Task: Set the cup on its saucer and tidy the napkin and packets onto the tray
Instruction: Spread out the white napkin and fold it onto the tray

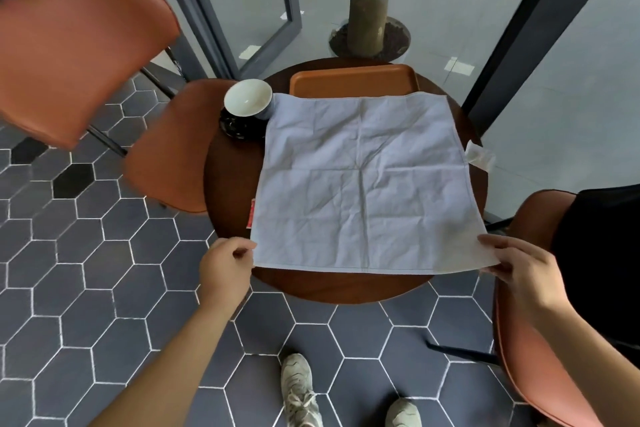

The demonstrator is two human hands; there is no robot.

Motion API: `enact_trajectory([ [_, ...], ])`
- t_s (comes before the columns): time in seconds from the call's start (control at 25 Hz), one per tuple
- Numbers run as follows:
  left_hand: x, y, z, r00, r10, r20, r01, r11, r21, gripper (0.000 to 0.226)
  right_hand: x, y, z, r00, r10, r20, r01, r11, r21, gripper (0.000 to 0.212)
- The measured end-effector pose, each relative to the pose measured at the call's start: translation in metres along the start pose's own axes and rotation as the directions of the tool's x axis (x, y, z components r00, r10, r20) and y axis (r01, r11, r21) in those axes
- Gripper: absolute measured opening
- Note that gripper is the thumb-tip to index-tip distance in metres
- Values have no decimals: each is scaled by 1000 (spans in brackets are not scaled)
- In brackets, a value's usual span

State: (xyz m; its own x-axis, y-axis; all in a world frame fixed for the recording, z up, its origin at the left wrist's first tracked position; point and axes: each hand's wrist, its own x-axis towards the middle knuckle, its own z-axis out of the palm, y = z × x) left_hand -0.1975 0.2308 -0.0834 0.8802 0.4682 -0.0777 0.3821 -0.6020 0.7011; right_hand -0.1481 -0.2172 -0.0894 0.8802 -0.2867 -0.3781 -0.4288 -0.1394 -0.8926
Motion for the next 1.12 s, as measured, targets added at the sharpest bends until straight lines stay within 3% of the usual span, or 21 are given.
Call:
enact_trajectory([
  [0.12,1,0,-4,999,51,12,-50,995,-82,36,-8,-9,-2,996,-89,29,92,982,-167,55],
  [0.2,-1,-4,-6,985,140,99,-135,990,-51,41,-14,-16,-2,987,-154,34,157,940,-302,58],
  [0.32,-5,-12,-8,939,283,195,-298,953,51,47,-16,-22,-4,977,-214,3,203,923,-326,44],
  [0.48,-2,-12,-9,844,500,193,-536,796,281,41,-16,-29,-8,961,-278,4,267,919,-292,26],
  [0.64,1,4,-22,855,517,24,-504,822,265,26,-18,-45,-12,912,-403,76,393,806,-442,15],
  [0.76,4,18,-39,864,502,-37,-488,853,187,19,-16,-63,-18,882,-459,105,464,809,-362,10],
  [0.88,9,33,-56,892,451,-15,-445,885,140,17,-8,-77,-20,923,-369,110,385,880,-279,20],
  [1.0,11,38,-71,921,386,45,-387,922,13,22,-5,-92,-17,923,-370,104,385,882,-274,20],
  [1.12,15,37,-81,908,410,90,-412,911,-2,26,-6,-104,-12,920,-385,72,392,897,-204,17],
])
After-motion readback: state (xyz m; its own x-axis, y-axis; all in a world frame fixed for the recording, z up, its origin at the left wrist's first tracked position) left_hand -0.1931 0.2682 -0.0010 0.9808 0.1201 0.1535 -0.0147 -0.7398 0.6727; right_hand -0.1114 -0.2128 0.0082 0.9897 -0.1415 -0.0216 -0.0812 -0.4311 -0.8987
